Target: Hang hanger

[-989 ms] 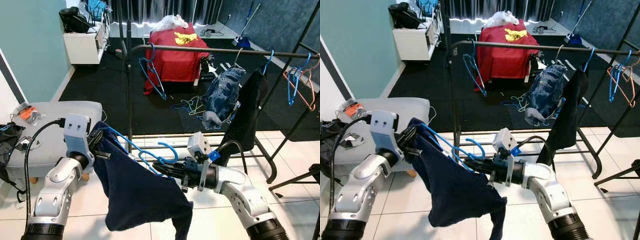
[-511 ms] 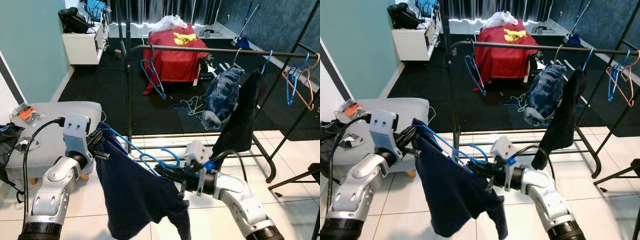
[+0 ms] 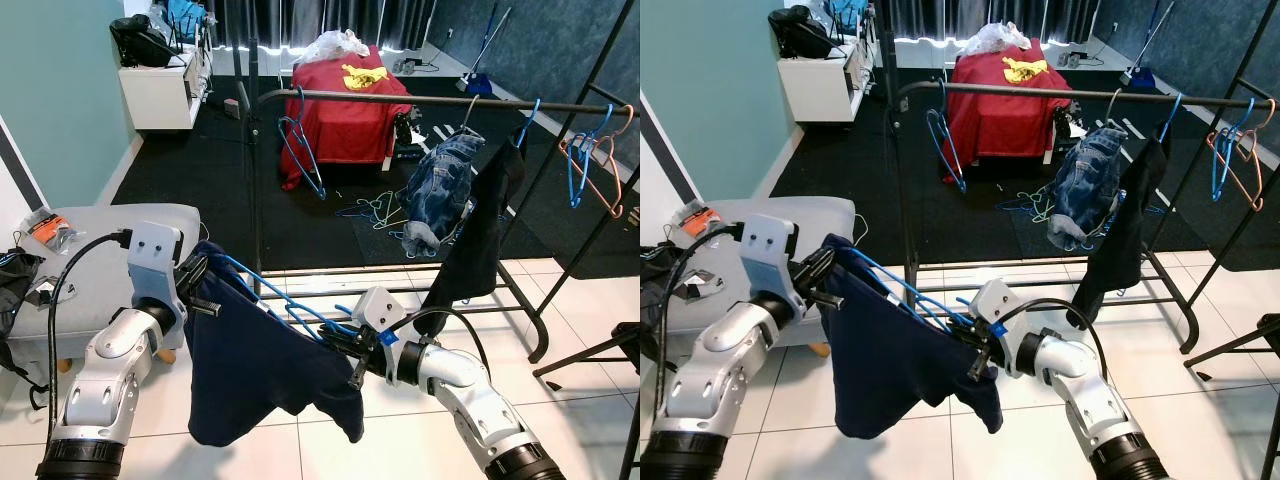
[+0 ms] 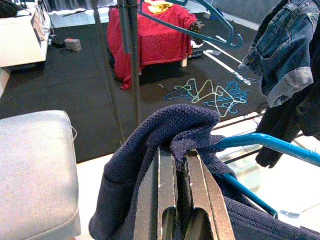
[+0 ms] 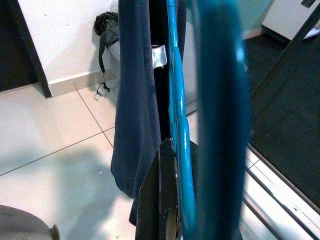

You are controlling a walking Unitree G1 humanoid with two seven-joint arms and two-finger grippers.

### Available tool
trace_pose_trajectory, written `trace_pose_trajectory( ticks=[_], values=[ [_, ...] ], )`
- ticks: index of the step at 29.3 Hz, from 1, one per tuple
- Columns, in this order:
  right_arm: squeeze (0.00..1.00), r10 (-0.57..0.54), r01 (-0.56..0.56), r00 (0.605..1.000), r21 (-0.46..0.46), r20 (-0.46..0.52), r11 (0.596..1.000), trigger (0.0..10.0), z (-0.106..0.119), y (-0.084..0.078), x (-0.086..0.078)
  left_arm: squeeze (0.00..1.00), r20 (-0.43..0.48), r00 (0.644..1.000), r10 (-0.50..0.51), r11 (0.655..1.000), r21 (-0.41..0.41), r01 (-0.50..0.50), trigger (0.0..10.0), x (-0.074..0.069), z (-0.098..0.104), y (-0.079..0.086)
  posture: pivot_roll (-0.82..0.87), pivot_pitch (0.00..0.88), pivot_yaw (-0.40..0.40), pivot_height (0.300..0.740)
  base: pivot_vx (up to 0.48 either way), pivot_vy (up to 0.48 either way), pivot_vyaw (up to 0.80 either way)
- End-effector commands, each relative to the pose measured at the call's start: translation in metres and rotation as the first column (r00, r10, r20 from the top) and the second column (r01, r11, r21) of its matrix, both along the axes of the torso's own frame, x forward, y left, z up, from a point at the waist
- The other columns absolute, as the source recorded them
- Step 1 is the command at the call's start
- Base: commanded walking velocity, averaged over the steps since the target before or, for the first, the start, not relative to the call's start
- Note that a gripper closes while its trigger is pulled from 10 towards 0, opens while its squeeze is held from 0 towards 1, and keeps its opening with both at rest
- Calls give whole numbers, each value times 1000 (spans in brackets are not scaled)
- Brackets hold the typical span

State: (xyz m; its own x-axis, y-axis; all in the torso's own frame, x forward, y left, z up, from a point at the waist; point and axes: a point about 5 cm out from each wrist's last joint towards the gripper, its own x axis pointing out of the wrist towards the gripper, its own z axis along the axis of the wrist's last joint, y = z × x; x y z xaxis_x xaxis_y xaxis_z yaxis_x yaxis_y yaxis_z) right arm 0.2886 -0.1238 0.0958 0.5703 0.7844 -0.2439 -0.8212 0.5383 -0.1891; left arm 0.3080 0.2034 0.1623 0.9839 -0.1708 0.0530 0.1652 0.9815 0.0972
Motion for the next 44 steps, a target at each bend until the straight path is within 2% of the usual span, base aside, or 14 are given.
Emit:
trace_pose_trajectory(
  ticks=[1, 7, 8, 9, 11, 15, 22, 23, 26, 27, 32, 37, 40, 44],
  values=[
    [0, -118, 110, 989, -80, -92, 991, 10000, -24, -33, -7, 1000, 143, 981, 131, 989, 56, -140, 10000, -1, 31, 29, 3, 7, -32, 740, 0, 0, 0],
    [0, -106, 103, 993, -61, -56, 993, 10000, -18, -31, -3, 1000, 133, 985, 114, 990, 63, -123, 10000, -2, 26, 19, 3, 12, -32, 740, 0, 0, 0],
    [0, -106, 104, 994, -52, -40, 993, 10000, -15, -30, -1, 0, 130, 987, 95, 994, 47, -101, 10000, -3, 24, 12, 3, 14, -32, 740, 0, 0, 0],
    [0, -106, 104, 994, -52, -40, 993, 10000, -15, -30, -1, 0, 130, 987, 95, 994, 47, -101, 10000, -3, 24, 12, 3, 14, -32, 740, 0, 0, 0],
    [0, -108, 108, 994, -38, -15, 993, 10000, -10, -29, 2, 0, 107, 993, 48, 998, 33, -51, 10000, -7, 15, -1, -1, 17, -30, 740, 0, 0, 0],
    [0, -102, 102, 995, -16, 6, 995, 10000, -5, -28, 3, 0, 81, 996, 37, 998, 44, -41, 10000, -8, 6, -6, -2, 18, -31, 740, 0, 0, 0],
    [0, -63, 62, 997, 32, 40, 998, 10000, 2, -23, 0, 0, 40, 991, 127, 987, 90, -130, 10000, 1, -2, 3, -3, 21, -36, 740, 0, 0, 0],
    [0, -60, 58, 997, 39, 42, 998, 10000, 2, -22, 0, 0, 36, 988, 149, 984, 97, -152, 3412, 4, -3, 6, -3, 23, -33, 740, 0, 0, 0],
    [0, -60, 58, 997, 39, 42, 998, 10000, 2, -22, 0, 0, 36, 988, 149, 984, 97, -152, 3412, 4, -3, 6, -3, 23, -33, 740, 0, 0, 0],
    [0, -57, 54, 997, 48, 45, 997, 10000, 3, -22, -1, 0, 29, 986, 162, 982, 95, -164, 0, 7, -3, 8, -5, 22, -30, 740, 0, 0, 0],
    [0, -60, 57, 997, 61, 49, 997, 10000, 3, -21, -2, 0, -8, 972, 233, 966, 117, -231, 0, 11, -7, 17, -4, 24, -25, 740, 0, 0, 0],
    [0, -62, 59, 997, 63, 51, 996, 10000, 3, -21, -2, 0, -14, 968, 249, 962, 122, -246, 0, 10, -9, 20, -4, 24, -25, 740, 0, 0, 0],
    [0, -50, 45, 997, 93, 50, 995, 10000, 7, -19, -3, 0, -35, 949, 315, 939, 158, -306, 0, 9, -14, 31, -3, 25, -27, 740, 0, 0, 0],
    [0, -50, 45, 997, 93, 50, 995, 10000, 7, -19, -3, 0, -35, 949, 315, 939, 158, -306, 0, 9, -14, 31, -3, 25, -27, 740, 0, 0, 0]
  ],
)
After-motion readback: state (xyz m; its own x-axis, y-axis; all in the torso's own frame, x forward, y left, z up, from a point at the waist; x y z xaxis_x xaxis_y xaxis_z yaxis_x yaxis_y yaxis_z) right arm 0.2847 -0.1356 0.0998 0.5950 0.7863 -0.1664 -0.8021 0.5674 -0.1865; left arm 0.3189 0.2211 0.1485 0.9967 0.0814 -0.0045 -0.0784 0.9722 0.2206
